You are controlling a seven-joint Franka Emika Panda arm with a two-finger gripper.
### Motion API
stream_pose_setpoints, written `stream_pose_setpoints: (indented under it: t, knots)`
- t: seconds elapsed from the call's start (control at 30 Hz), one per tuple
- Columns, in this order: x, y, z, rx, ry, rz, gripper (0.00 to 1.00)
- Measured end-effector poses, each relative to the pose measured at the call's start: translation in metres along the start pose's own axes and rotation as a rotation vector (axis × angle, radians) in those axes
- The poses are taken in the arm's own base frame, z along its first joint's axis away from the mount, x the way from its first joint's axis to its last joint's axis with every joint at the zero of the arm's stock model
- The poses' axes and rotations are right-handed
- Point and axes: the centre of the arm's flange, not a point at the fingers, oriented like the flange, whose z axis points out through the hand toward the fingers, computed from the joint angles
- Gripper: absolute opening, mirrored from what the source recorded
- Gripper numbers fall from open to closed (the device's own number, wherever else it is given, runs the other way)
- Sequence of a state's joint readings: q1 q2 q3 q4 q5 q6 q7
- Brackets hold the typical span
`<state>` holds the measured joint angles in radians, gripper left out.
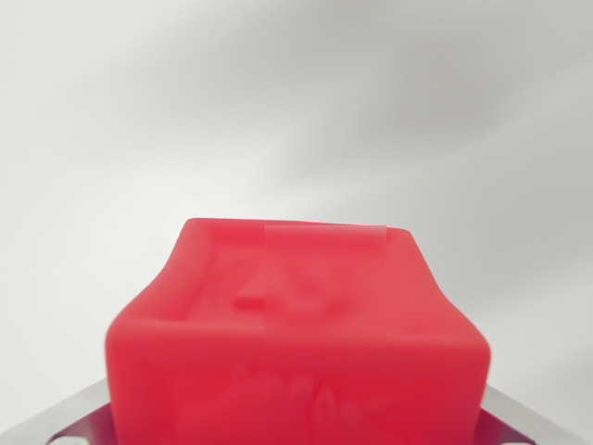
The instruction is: Destack cube
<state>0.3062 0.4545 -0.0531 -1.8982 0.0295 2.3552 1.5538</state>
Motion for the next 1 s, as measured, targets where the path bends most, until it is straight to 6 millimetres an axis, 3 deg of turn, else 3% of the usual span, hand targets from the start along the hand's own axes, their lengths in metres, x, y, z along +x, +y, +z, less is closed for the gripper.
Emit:
stream_pose_setpoints:
  t: [0.67,1.0]
  knots:
    - [-0.028,-0.024,0.001,0.001,0.0,0.037,0.0]
    - [-0.028,-0.025,0.035,-0.008,0.002,0.039,0.0]
